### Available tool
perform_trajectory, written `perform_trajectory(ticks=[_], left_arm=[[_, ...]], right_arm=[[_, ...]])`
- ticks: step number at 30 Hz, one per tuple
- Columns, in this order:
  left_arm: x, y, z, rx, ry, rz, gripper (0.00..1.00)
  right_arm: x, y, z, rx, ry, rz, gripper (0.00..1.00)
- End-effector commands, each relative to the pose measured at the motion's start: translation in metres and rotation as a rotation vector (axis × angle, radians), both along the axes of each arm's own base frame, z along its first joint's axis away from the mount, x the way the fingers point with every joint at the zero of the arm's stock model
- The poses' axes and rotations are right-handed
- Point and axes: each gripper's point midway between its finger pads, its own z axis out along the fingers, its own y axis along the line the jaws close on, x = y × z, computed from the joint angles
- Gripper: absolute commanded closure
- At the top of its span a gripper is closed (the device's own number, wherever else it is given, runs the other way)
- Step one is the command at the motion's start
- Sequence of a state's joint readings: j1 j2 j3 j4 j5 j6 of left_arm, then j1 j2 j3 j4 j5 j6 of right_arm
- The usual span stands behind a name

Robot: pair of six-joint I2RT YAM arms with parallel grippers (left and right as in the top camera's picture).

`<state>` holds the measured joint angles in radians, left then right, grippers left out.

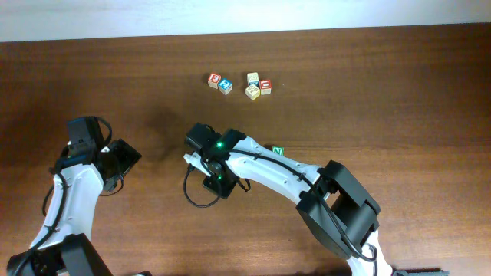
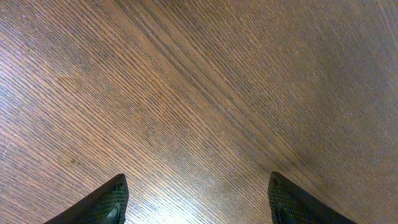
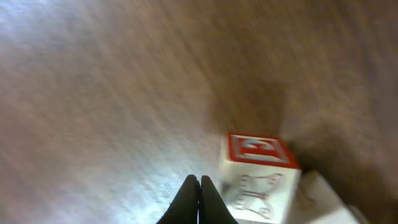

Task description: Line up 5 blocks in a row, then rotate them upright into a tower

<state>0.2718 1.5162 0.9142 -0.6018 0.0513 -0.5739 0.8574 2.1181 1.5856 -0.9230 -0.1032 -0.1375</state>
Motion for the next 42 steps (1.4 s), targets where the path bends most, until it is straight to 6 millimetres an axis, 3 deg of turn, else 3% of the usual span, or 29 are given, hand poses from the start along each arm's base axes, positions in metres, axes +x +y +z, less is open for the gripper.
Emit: perform_trajectory(ticks=[1, 7, 11, 12, 13, 14, 16, 17, 18, 21, 22, 26, 28, 31, 32, 35, 42], left_arm=[[0.000, 0.002, 0.004, 0.019, -0.008, -0.020, 0.30], [0.000, 0.002, 0.004, 0.021, -0.008, -0.022, 0.30], [-0.002, 0.002, 0.003, 0.018, -0.002, -0.023, 0.34], [-0.003, 0.001, 0.003, 0.016, 0.004, -0.023, 0.39], [-0.004, -0.002, 0.002, 0.007, 0.007, -0.054, 0.43], [-0.002, -0.007, 0.003, -0.007, -0.001, -0.090, 0.44], [0.000, -0.017, 0.004, -0.043, -0.017, -0.155, 0.45], [0.000, -0.020, 0.004, -0.053, -0.023, -0.174, 0.45], [0.000, -0.025, 0.004, -0.060, -0.018, -0.191, 0.45], [0.000, -0.048, 0.003, -0.059, -0.003, -0.261, 0.44], [0.002, -0.055, 0.003, -0.045, -0.002, -0.284, 0.42], [0.015, -0.063, 0.008, -0.027, -0.055, -0.313, 0.39], [0.016, -0.063, 0.008, -0.026, -0.058, -0.313, 0.38], [0.016, -0.063, 0.008, -0.025, -0.059, -0.313, 0.38], [0.016, -0.062, 0.008, -0.022, -0.058, -0.312, 0.38], [0.015, -0.061, 0.007, -0.013, -0.053, -0.308, 0.36], [0.016, -0.060, 0.008, -0.012, -0.054, -0.308, 0.36]], right_arm=[[0.019, -0.019, -0.007, -0.109, -0.100, -0.017, 0.96], [0.029, -0.033, -0.007, -0.137, -0.111, 0.017, 0.96], [0.030, -0.030, 0.002, -0.124, -0.108, 0.022, 0.96], [0.029, -0.025, 0.014, -0.100, -0.103, 0.017, 0.96], [0.030, -0.012, 0.046, -0.033, -0.099, 0.016, 0.96], [0.031, -0.007, 0.062, -0.005, -0.100, 0.012, 0.96], [0.045, -0.009, 0.105, 0.033, -0.112, -0.124, 0.95], [0.050, -0.013, 0.113, 0.041, -0.107, -0.193, 0.92], [0.059, -0.027, 0.118, 0.043, -0.072, -0.365, 0.73], [0.056, -0.058, 0.103, 0.003, 0.083, -0.648, 0.71], [0.050, -0.067, 0.091, -0.023, 0.138, -0.715, 0.79], [0.015, -0.089, 0.030, -0.162, 0.232, -0.856, 0.82], [0.004, -0.095, 0.013, -0.186, 0.261, -0.870, 0.80], [0.000, -0.093, 0.006, -0.174, 0.278, -0.867, 0.59], [0.000, -0.091, 0.004, -0.167, 0.277, -0.870, 0.55], [0.007, -0.085, -0.004, -0.126, 0.258, -0.910, 0.57], [0.017, -0.077, -0.008, -0.082, 0.233, -0.907, 0.85]])
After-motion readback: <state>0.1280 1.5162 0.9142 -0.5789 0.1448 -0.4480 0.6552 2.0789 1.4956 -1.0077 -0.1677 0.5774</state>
